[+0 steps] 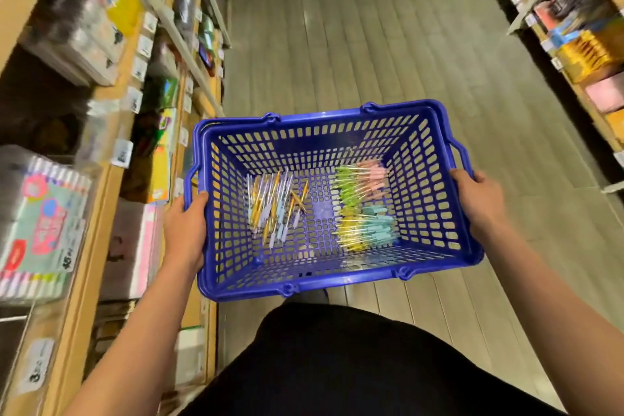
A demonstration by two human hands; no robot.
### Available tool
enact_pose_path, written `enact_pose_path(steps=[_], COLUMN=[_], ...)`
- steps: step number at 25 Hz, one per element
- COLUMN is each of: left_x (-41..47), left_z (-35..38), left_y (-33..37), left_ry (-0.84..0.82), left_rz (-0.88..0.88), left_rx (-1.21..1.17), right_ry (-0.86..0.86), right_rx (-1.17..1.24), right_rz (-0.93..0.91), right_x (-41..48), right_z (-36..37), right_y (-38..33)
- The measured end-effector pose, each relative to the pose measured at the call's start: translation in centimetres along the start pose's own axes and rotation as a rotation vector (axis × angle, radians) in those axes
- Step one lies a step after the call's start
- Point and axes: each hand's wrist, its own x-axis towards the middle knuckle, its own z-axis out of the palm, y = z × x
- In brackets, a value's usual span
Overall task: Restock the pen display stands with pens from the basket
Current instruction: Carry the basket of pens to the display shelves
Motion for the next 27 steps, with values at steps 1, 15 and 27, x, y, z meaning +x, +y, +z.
enact_pose_path(steps=[1, 15, 27], left_x=[2.8, 30.8, 50.6], left_z=[0.9, 16.3, 31.9], left_y=[1.7, 17.1, 30.1], left_ry=[0.000, -0.013, 0.099], left_rz=[-0.011, -0.026, -0.076], left_rx=[0.011, 0.012, 0.026], right_ry=[0.005, 0.027, -0.119], right_rx=[0.012, 0.047, -0.049], right_rz=[0.004, 0.019, -0.029], right_x=[1.5, 23.9, 48.5], right_z=[1.8, 17.7, 28.9], right_y=[-1.9, -21.6, -41.7])
